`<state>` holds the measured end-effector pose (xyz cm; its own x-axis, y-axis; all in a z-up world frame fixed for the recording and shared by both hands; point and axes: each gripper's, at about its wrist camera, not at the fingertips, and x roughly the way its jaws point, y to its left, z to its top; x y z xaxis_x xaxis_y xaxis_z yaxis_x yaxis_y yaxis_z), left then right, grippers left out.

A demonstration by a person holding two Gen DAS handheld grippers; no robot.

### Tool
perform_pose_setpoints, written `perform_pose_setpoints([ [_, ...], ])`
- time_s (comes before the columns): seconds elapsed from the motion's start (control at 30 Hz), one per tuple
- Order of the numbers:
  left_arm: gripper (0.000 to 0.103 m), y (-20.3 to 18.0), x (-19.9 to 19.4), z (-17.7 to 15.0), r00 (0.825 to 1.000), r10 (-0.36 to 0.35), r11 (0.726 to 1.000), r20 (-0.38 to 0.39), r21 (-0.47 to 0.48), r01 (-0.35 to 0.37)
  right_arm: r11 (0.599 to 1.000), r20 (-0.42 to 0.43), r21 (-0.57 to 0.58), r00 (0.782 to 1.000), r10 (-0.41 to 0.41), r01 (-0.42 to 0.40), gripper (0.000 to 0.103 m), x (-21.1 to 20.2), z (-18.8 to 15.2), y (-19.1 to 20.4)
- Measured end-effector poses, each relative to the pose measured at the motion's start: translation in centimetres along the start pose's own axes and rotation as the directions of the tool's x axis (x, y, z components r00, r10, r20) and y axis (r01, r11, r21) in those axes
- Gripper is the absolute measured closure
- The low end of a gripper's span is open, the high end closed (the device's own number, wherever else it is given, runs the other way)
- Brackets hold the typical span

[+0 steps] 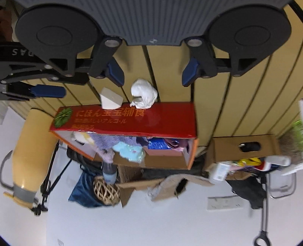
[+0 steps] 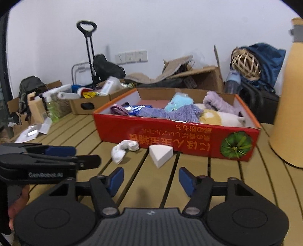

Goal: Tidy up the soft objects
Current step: 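Close the right gripper on the white triangular sponge while the left grips the white cloth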

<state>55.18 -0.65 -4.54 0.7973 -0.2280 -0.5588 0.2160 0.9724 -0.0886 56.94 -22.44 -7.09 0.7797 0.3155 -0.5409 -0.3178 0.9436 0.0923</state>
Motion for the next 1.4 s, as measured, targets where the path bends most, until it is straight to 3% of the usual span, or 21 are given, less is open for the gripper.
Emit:
perform_pose_setpoints([
  [0.03,0.036,0.0,1.0,0.4,1.000,-0.009,1.000,-0.011,0.003,0.009,1.000,-0.013,0.011,1.000,0.004,-0.004,0.047,1.3,0.5,-0.3],
  [0.2,0.060,0.7,5.0,1.2,0.997,-0.045,0.999,-0.066,-0.017,0.044,0.999,-0.081,0.043,0.997,0.020,-0.016,0.065,6.2,1.8,-1.0],
  [0.27,0.086,0.8,5.2,1.2,0.993,-0.097,0.995,-0.071,-0.018,0.095,0.999,-0.088,0.041,0.996,0.016,-0.012,0.073,7.2,1.9,-1.0],
  [0.37,0.088,0.6,5.3,1.1,0.989,-0.126,0.992,-0.075,-0.010,0.125,1.000,-0.080,0.018,0.997,-0.008,0.009,0.084,7.7,1.8,-0.6],
  [0.5,0.089,0.2,4.9,0.9,0.990,-0.122,0.992,-0.070,0.011,0.123,1.000,-0.073,0.030,0.997,0.001,0.001,0.087,7.4,1.8,-1.1],
  [0.63,0.090,-0.4,2.5,0.9,0.997,-0.071,0.997,-0.019,0.032,0.071,0.998,-0.048,0.060,0.999,0.009,-0.006,0.088,6.0,1.6,-1.2],
  [0.77,0.090,-0.8,-3.2,-0.8,0.997,-0.054,0.998,0.050,-0.008,0.054,0.996,0.014,0.087,1.000,0.014,-0.015,0.088,1.4,0.3,-0.7],
  [0.9,0.090,-1.3,-9.2,-4.0,0.995,-0.083,0.992,0.050,-0.087,0.087,0.992,0.031,0.123,1.000,0.006,-0.010,0.088,-4.9,-2.9,-0.4],
  [1.1,0.090,-3.6,-17.3,-5.8,0.986,-0.109,0.989,0.127,-0.083,0.120,0.997,0.065,0.073,0.998,-0.017,0.012,0.088,-14.1,-6.5,1.3],
  [1.27,0.089,-5.8,-20.5,-6.5,0.975,-0.147,0.986,0.164,-0.059,0.159,0.997,0.124,0.072,0.992,-0.005,-0.004,0.087,-19.9,-7.7,2.1],
  [1.4,0.089,-7.1,-21.6,-6.9,0.971,-0.165,0.984,0.176,-0.042,0.175,0.998,0.141,0.060,0.990,-0.001,-0.007,0.087,-22.1,-8.2,2.4],
])
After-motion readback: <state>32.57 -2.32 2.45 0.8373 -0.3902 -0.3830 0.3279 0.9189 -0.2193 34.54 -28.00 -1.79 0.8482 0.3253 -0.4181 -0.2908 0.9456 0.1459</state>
